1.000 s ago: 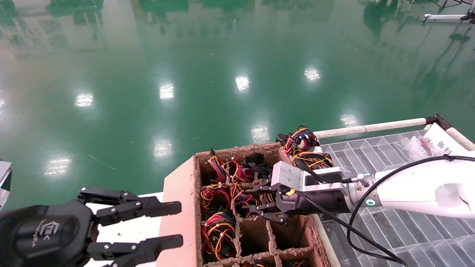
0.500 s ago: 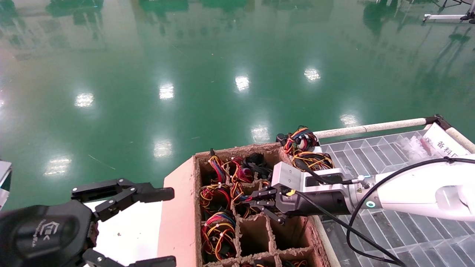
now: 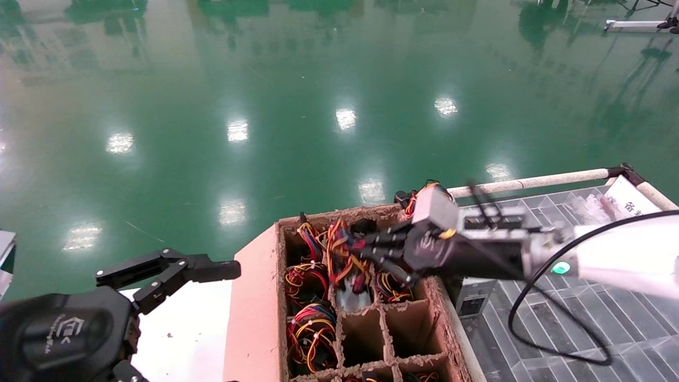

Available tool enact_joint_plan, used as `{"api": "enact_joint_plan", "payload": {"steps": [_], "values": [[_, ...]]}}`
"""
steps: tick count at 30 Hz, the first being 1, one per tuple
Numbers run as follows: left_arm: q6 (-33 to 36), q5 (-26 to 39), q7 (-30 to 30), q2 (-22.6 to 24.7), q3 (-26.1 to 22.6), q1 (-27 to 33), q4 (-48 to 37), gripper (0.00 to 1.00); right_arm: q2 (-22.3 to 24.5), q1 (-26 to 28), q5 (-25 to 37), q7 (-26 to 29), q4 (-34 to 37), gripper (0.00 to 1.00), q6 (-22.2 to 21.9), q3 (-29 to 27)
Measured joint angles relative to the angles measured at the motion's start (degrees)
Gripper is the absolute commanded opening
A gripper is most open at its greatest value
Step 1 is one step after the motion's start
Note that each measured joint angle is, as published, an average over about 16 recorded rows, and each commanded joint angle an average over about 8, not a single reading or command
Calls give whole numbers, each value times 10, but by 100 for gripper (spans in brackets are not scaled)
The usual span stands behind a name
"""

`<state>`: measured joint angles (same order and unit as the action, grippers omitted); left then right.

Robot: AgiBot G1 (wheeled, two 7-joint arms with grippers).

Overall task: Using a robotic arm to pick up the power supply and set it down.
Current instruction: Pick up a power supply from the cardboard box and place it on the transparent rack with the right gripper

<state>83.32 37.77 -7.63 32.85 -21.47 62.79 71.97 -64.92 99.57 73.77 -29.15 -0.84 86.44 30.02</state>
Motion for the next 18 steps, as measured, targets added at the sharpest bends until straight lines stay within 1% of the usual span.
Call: {"api": "enact_joint_plan", "payload": {"steps": [9, 13, 18], "values": [[0, 0, 0, 0, 0, 0, 0, 100, 45, 26, -52, -5, -34, 0, 40, -32], [0, 0, 0, 0, 0, 0, 0, 100, 70, 34, -73, 3, -65, 0, 47, -40], [0, 0, 0, 0, 0, 0, 0, 100, 111, 42, -100, 25, -116, 0, 50, -43]]}}
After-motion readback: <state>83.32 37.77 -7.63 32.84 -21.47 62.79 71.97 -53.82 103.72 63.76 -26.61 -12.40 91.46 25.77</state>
